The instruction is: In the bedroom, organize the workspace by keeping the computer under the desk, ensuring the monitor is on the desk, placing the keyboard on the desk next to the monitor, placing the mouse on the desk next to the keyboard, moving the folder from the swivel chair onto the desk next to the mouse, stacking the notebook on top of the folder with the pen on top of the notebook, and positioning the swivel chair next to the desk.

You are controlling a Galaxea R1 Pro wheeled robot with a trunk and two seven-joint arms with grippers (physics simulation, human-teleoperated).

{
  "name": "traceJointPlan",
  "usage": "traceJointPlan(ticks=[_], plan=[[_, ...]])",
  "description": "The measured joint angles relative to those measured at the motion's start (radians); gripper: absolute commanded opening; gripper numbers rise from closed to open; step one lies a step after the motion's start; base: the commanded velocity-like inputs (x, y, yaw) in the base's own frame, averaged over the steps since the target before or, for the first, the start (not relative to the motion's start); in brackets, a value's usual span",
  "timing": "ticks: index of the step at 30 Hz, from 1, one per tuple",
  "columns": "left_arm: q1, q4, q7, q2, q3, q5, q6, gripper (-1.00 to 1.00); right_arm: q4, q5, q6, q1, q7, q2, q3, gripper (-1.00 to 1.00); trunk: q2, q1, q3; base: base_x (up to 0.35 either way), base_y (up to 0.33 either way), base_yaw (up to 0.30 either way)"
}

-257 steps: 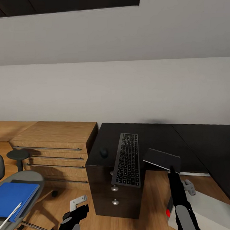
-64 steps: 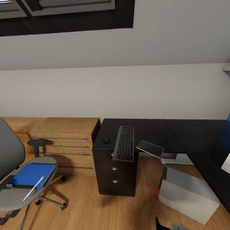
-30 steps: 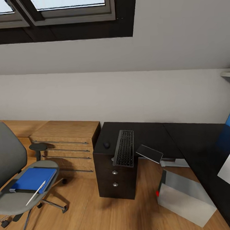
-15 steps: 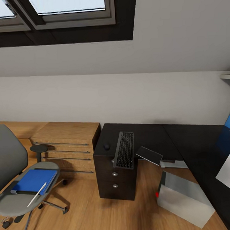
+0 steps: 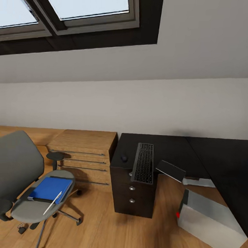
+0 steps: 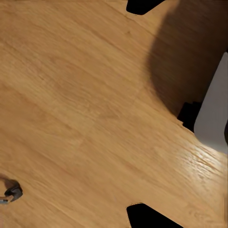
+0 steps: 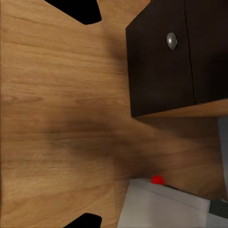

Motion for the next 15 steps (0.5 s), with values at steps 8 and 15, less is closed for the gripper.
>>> traceJointPlan(ticks=[8, 15], plan=[[0.000, 0.001, 0.000, 0.000, 0.000, -0.001, -0.002, 1.00, 0.025, 0.000, -0.001, 0.000, 0.000, 0.000, 0.000, 1.00, 0.000, 0.000, 0.000, -0.093, 0.000, 0.277], [0.000, 0.001, 0.000, 0.000, 0.000, -0.001, -0.002, 1.00, 0.029, 0.000, -0.001, 0.000, 0.000, 0.000, 0.001, 1.00, 0.000, 0.001, -0.004, -0.292, 0.000, 0.211]])
